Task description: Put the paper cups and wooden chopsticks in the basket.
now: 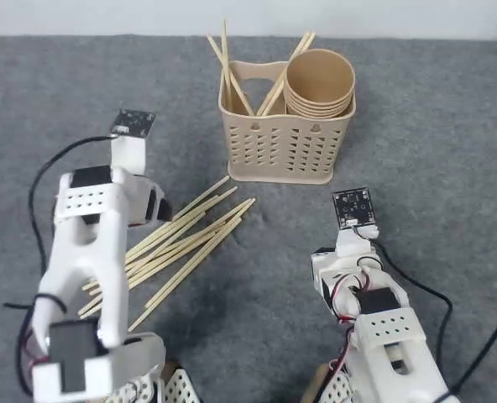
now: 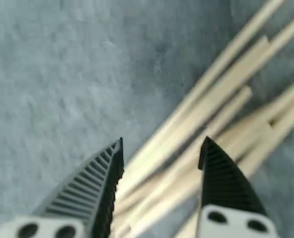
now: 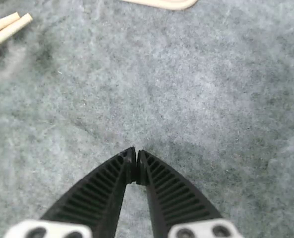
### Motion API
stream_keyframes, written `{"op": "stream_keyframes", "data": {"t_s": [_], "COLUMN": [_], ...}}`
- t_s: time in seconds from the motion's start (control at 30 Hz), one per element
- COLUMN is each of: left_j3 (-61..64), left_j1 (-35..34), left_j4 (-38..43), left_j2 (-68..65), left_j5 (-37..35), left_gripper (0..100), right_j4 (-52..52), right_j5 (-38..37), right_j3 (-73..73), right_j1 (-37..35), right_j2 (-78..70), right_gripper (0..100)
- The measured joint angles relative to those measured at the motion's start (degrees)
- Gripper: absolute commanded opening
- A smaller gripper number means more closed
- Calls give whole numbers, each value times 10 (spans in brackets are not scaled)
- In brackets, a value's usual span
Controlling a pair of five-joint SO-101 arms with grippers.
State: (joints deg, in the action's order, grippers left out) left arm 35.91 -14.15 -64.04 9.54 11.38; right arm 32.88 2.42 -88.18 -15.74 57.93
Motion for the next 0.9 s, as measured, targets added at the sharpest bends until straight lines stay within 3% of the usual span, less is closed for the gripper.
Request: {"op": "stream_keyframes", "data": {"t_s": [0.27, 0.43, 0.63, 0.9], "left_j3": [-17, -78, -141, -144], "left_j1": [50, 95, 104, 104], "left_j4": [130, 137, 127, 91], "left_j2": [-128, -202, -248, -262], "left_j5": [4, 7, 4, 15], "left_gripper": [227, 198, 3, 12], "right_j4": [0, 0, 0, 0], "right_j5": [0, 0, 0, 0], "right_j3": [0, 0, 0, 0], "right_j1": [0, 0, 0, 0], "right_j2": [0, 0, 0, 0], "right_gripper": [22, 22, 22, 22]}}
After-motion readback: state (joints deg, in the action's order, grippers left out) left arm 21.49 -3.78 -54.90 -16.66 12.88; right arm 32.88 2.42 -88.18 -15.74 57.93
